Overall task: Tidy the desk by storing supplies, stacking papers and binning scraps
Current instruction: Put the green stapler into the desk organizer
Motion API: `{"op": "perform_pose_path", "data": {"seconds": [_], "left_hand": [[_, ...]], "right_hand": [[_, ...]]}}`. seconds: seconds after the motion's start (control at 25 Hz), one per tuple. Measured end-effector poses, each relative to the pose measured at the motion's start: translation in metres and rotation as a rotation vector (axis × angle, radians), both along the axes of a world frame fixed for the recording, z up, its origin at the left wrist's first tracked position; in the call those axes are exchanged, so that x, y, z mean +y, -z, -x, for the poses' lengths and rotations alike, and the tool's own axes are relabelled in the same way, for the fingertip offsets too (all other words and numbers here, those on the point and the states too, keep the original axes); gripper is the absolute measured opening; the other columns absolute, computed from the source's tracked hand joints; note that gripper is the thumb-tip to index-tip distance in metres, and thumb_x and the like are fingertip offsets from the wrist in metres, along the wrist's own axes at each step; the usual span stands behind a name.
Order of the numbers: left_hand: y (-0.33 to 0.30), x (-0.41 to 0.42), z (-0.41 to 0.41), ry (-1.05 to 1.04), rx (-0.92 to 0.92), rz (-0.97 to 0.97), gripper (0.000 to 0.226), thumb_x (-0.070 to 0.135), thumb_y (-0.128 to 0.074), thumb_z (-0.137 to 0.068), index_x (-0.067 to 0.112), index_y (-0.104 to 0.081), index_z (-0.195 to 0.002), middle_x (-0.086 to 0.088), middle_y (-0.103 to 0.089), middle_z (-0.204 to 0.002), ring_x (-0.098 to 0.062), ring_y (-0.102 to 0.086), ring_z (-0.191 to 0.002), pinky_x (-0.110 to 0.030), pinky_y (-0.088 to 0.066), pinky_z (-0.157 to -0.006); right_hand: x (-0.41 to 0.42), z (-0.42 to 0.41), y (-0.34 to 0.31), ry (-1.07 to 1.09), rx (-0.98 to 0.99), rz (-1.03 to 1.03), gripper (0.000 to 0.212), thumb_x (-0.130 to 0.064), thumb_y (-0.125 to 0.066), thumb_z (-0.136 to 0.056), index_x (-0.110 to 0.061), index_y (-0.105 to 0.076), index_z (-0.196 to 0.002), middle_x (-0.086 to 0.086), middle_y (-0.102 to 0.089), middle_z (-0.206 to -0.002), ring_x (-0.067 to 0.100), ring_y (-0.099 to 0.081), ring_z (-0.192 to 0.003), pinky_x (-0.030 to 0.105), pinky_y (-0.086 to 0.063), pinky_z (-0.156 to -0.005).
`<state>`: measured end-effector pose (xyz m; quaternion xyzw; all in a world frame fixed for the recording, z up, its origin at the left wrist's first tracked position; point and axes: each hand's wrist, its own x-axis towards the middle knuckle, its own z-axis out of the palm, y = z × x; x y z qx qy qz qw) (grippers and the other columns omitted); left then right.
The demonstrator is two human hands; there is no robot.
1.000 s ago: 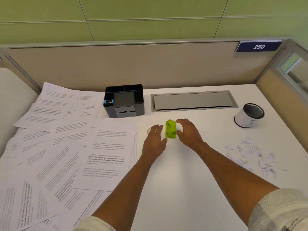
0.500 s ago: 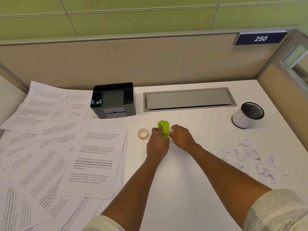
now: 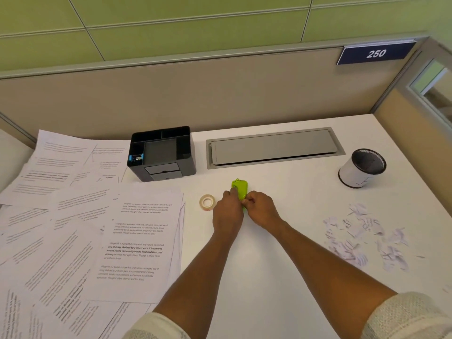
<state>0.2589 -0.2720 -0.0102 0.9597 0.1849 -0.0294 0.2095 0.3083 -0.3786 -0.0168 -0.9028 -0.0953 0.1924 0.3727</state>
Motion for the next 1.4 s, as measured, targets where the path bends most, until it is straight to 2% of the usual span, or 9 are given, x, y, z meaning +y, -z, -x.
{"op": "perform_pose_path", "data": {"seconds": [0.12, 0.28, 0.48, 0.6, 0.72, 0.92, 1.04, 1.2, 1.4], "left_hand": [[0.0, 0.001, -0.002, 0.063, 0.01, -0.016, 0.02, 0.01, -0.047, -0.1, 0.006, -0.05, -0.12, -0.013, -0.059, -0.109, -0.033, -0.066, -0.087, -0.041, -0.053, -0.065], [0.001, 0.0, 0.007, 0.101, -0.021, 0.052, 0.018, 0.012, -0.049, -0.1, 0.008, -0.049, -0.118, -0.012, -0.057, -0.111, -0.033, -0.064, -0.085, -0.04, -0.049, -0.063], [-0.003, 0.006, 0.018, 0.147, -0.087, 0.108, 0.021, 0.016, -0.051, -0.101, 0.013, -0.051, -0.122, -0.009, -0.057, -0.114, -0.03, -0.063, -0.084, -0.034, -0.043, -0.061], [-0.011, 0.02, 0.024, 0.135, -0.155, 0.184, 0.022, 0.014, -0.054, -0.098, 0.017, -0.053, -0.12, -0.005, -0.057, -0.115, -0.029, -0.061, -0.088, -0.04, -0.05, -0.068], [-0.02, 0.038, 0.028, 0.091, -0.169, 0.244, 0.024, 0.015, -0.053, -0.098, 0.021, -0.053, -0.121, 0.0, -0.06, -0.117, -0.025, -0.06, -0.092, -0.043, -0.052, -0.077], [-0.029, 0.066, 0.033, 0.002, -0.203, 0.261, 0.029, 0.016, -0.051, -0.1, 0.027, -0.049, -0.127, 0.003, -0.059, -0.125, -0.023, -0.063, -0.097, -0.039, -0.054, -0.081], [-0.038, 0.087, 0.028, -0.02, -0.249, 0.238, 0.043, 0.013, -0.047, -0.098, 0.028, -0.044, -0.138, 0.003, -0.053, -0.138, -0.023, -0.059, -0.116, -0.037, -0.052, -0.091], [-0.041, 0.132, 0.016, -0.06, -0.211, 0.047, 0.064, 0.011, -0.048, -0.099, 0.016, -0.022, -0.157, -0.003, -0.021, -0.165, -0.022, -0.019, -0.152, -0.038, -0.025, -0.121], [-0.04, 0.189, 0.0, -0.011, -0.105, -0.119, 0.071, 0.018, -0.045, -0.102, 0.009, -0.004, -0.159, -0.009, 0.0, -0.168, -0.027, 0.005, -0.155, -0.039, 0.003, -0.124]], "right_hand": [[0.0, 0.001, -0.002, 0.1, 0.02, -0.04, 0.019, -0.02, -0.062, -0.093, -0.006, -0.066, -0.104, 0.012, -0.068, -0.103, 0.027, -0.063, -0.097, 0.03, -0.045, -0.078], [-0.007, 0.002, -0.013, 0.179, -0.006, -0.096, 0.031, -0.023, -0.061, -0.096, -0.004, -0.057, -0.121, 0.012, -0.064, -0.118, 0.027, -0.059, -0.111, 0.036, -0.048, -0.093], [-0.014, -0.002, -0.028, 0.211, -0.028, -0.114, 0.04, -0.029, -0.06, -0.096, -0.008, -0.052, -0.129, 0.012, -0.065, -0.117, 0.027, -0.062, -0.108, 0.035, -0.048, -0.093], [-0.012, -0.012, -0.042, 0.239, 0.058, -0.218, 0.022, -0.023, -0.054, -0.097, -0.011, -0.063, -0.113, 0.012, -0.071, -0.103, 0.024, -0.069, -0.079, 0.036, -0.058, -0.078], [-0.003, -0.018, -0.057, 0.228, 0.097, -0.3, 0.017, -0.012, -0.053, -0.093, -0.013, -0.069, -0.089, 0.01, -0.071, -0.081, 0.017, -0.064, -0.057, 0.027, -0.057, -0.056], [0.032, -0.019, -0.078, 0.214, 0.1, -0.343, 0.015, -0.024, -0.068, -0.088, -0.01, -0.071, -0.082, 0.009, -0.072, -0.068, 0.014, -0.067, -0.053, 0.027, -0.058, -0.056], [0.058, -0.02, -0.088, 0.231, 0.044, -0.358, 0.018, -0.024, -0.068, -0.087, -0.007, -0.07, -0.08, 0.008, -0.072, -0.065, 0.015, -0.068, -0.054, 0.027, -0.057, -0.054], [0.091, -0.027, -0.104, 0.254, 0.001, -0.387, 0.017, -0.021, -0.069, -0.085, -0.004, -0.067, -0.081, 0.011, -0.073, -0.069, 0.021, -0.073, -0.059, 0.029, -0.06, -0.056], [0.127, -0.044, -0.121, 0.248, -0.081, -0.404, 0.014, -0.015, -0.065, -0.083, 0.0, -0.063, -0.083, 0.018, -0.072, -0.074, 0.026, -0.073, -0.06, 0.037, -0.062, -0.06]]}}
